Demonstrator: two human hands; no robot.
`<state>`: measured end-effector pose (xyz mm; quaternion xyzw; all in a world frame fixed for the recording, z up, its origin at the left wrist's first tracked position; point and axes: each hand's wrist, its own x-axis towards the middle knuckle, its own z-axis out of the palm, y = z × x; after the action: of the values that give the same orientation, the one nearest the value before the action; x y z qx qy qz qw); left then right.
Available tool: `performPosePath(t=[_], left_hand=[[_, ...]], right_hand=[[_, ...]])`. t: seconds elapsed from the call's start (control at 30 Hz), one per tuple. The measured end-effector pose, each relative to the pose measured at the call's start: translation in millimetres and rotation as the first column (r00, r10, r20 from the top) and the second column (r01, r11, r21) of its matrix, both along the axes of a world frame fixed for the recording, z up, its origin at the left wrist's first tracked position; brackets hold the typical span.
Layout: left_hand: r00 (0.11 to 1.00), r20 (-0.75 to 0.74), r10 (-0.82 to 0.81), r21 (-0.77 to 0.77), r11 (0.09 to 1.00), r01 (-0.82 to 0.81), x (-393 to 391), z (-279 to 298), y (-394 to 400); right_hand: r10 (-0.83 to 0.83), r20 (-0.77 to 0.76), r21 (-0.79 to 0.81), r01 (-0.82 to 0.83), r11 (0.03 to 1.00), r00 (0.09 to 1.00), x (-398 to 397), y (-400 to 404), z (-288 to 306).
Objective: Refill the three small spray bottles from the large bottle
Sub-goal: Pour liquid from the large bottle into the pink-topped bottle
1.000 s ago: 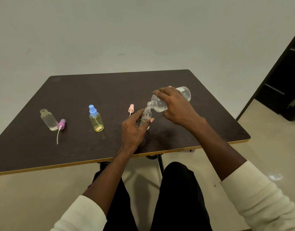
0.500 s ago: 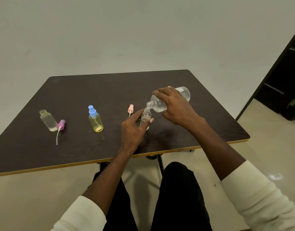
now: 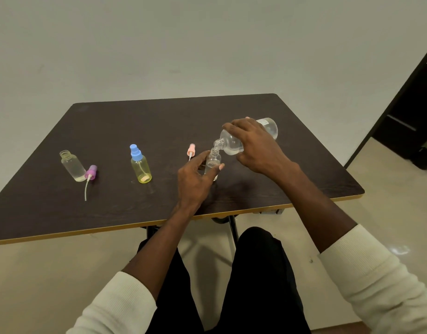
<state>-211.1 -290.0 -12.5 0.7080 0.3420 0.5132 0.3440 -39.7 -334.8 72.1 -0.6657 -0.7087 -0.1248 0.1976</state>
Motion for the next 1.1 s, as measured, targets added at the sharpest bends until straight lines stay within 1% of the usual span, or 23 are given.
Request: performPosePath(t=[0.37,0.63,0.83,1.1], left_hand=[[1.000,0.012,0.004,-0.022,1.000,-0.004,-0.6,1.3,-2.3],[1.000,0.001,0.012,0.022,1.000,-0.012,-0.3,2.6,-3.0],[1.000,-0.020,0.002,0.007,1.000,-0.002,-0.9,-0.4,-0.4],[1.000,-0.007,-0.005,-0.002,1.000,0.005,-0.9,-2.9,1.0]], right_hand=[[0.012,0.003,0.006,-0.012,1.000,1.000,0.9,-0.3,0.3],[0.011,-0.015,-0.003,-0.011,1.000,1.000,0.2,-0.4,0.1],[0.013,-0.019,-0.002,-0.013,1.000,1.000,0.3,-0.7,0.9],[0.017,-0.010,-0.003,-0.017,1.000,1.000,-0.1,0.1,0.3]])
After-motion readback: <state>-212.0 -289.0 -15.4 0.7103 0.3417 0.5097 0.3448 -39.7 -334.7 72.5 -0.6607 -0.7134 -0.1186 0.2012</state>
